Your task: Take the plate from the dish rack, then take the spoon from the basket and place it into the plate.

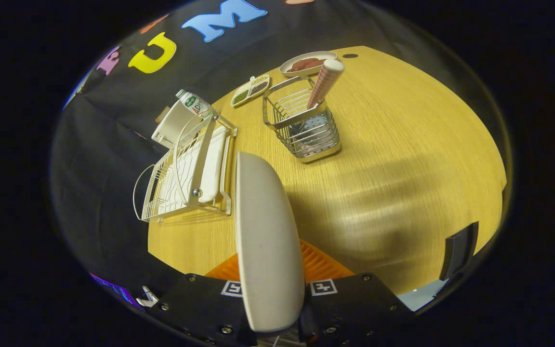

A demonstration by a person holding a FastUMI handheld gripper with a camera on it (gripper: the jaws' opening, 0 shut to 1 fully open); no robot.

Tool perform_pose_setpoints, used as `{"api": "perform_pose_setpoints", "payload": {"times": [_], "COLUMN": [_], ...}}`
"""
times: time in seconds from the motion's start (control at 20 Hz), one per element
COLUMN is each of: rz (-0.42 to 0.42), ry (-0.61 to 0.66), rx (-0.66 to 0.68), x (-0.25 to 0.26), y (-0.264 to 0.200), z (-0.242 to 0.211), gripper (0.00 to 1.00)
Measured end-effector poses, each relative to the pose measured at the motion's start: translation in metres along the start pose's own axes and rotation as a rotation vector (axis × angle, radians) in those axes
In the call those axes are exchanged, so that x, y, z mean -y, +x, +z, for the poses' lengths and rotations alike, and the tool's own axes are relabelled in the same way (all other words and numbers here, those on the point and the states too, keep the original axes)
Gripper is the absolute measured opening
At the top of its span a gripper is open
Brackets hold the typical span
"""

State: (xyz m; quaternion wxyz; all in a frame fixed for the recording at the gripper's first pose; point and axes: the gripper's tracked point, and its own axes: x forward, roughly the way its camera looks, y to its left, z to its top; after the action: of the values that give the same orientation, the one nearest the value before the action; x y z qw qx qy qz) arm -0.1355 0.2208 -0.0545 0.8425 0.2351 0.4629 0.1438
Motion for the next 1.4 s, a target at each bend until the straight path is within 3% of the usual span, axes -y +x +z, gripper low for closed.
{"api": "perform_pose_setpoints", "payload": {"times": [0.15,0.2,0.25,0.5,0.65,0.8,1.25,1.4], "rz": [0.066,0.043,0.051,-0.018,-0.156,-0.269,-0.189,-0.236], "ry": [0.013,0.007,0.006,-0.009,-0.144,-0.258,-0.542,-0.648], "rx": [0.018,0.024,0.019,0.033,0.087,0.208,0.650,0.794], "x": [0.005,0.015,0.021,0.055,0.086,0.105,0.060,0.048], "y": [0.003,0.012,0.011,0.004,-0.008,-0.029,-0.088,-0.106], "z": [0.007,0.007,0.008,0.011,0.019,0.043,0.102,0.123], "gripper": [0.33,0.33,0.43,0.55,0.66,0.67,0.67,0.67]}}
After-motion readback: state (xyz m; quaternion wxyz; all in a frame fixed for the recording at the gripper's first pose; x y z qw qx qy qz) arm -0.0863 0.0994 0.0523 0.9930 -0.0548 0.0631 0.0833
